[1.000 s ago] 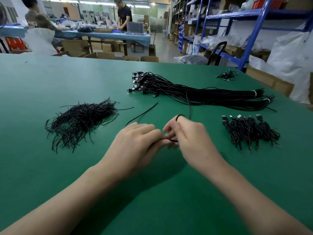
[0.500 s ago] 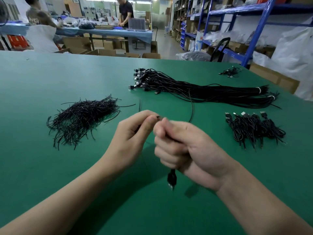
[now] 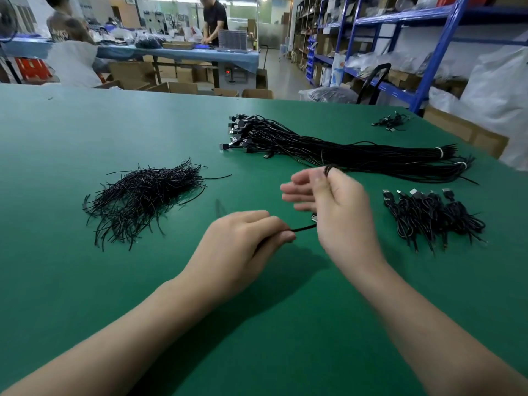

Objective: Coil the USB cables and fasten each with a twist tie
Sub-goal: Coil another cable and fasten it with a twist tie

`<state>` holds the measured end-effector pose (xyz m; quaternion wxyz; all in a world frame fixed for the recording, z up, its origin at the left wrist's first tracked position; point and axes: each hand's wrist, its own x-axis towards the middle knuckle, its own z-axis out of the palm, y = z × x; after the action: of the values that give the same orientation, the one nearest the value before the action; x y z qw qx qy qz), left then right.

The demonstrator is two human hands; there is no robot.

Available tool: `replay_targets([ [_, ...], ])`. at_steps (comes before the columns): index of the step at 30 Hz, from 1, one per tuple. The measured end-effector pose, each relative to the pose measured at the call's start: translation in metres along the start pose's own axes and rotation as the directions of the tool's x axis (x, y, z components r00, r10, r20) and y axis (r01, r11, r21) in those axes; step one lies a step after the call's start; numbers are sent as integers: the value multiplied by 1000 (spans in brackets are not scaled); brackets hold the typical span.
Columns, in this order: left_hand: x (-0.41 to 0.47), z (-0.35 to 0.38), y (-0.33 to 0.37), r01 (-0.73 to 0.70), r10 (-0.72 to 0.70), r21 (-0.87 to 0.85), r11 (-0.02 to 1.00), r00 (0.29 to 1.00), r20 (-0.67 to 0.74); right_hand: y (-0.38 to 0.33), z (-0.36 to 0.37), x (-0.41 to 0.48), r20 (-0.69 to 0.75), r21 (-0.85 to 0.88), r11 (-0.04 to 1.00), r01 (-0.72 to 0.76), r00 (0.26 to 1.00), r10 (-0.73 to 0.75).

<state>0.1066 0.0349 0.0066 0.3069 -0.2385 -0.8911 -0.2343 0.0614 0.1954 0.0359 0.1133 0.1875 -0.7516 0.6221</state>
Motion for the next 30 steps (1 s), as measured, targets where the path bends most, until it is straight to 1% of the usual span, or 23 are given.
replay_targets([
  [1,2,-3,-2,-4,5,28,1000,999,-45,4,-2,-3,52,-112,994,7,999,-1],
  [3,5,-8,-8,7,-5,15,1000,994,-108,9,-5,-9,183,-298,954,20,982,37],
  [4,6,-10,-10,23,-26,-18,1000,990,-137,10,-7,-12,250,-347,938,21,966,71],
  [5,7,-12,-13,46,-57,-66,997,984,-169,11,-9,-14,316,-336,942,-4,941,117],
  [6,8,-13,-15,69,-93,-124,990,976,-197,11,-11,-15,389,-262,962,-72,905,174],
  [7,9,-15,-15,88,-128,-187,978,969,-209,10,-12,-17,468,-158,971,-178,853,232],
  [9,10,-15,-15,121,-184,-309,943,966,-183,6,-15,-19,617,17,926,-378,732,287],
  [10,10,-15,-14,136,-206,-363,922,965,-164,4,-15,-21,676,88,893,-441,685,271],
  [12,10,-12,-11,162,-248,-460,873,960,-133,-1,-14,-25,757,218,827,-518,625,192],
  [14,9,-10,-9,182,-272,-514,838,956,-106,-7,-13,-27,782,330,757,-563,612,114],
  [16,8,-7,-7,167,-241,-512,842,967,-80,-15,-12,-27,763,449,681,-579,645,45],
  [19,5,1,2,136,-175,-484,864,984,-38,-31,-6,-24,658,631,560,-537,753,-19],
  [20,4,4,7,135,-161,-474,870,987,-15,-35,-3,-22,607,671,545,-503,795,-15],
  [21,4,7,11,136,-151,-454,880,989,5,-38,0,-19,553,691,557,-461,833,3],
  [22,4,9,14,146,-147,-436,888,989,32,-40,3,-17,497,687,596,-416,867,32],
  [24,2,13,13,173,-151,-394,903,985,86,-40,9,-14,378,602,732,-320,921,92],
  [25,0,15,10,171,-140,-351,921,984,110,-38,11,-13,316,523,810,-265,943,105],
  [27,-2,15,4,146,-95,-255,956,975,203,-32,12,-12,204,325,935,-140,976,75],
  [28,-2,15,2,131,-77,-219,967,968,237,-29,11,-12,161,218,973,-74,986,39],
  [30,-2,10,2,98,-62,-168,981,976,211,-21,7,-12,115,-32,999,41,993,-37],
])
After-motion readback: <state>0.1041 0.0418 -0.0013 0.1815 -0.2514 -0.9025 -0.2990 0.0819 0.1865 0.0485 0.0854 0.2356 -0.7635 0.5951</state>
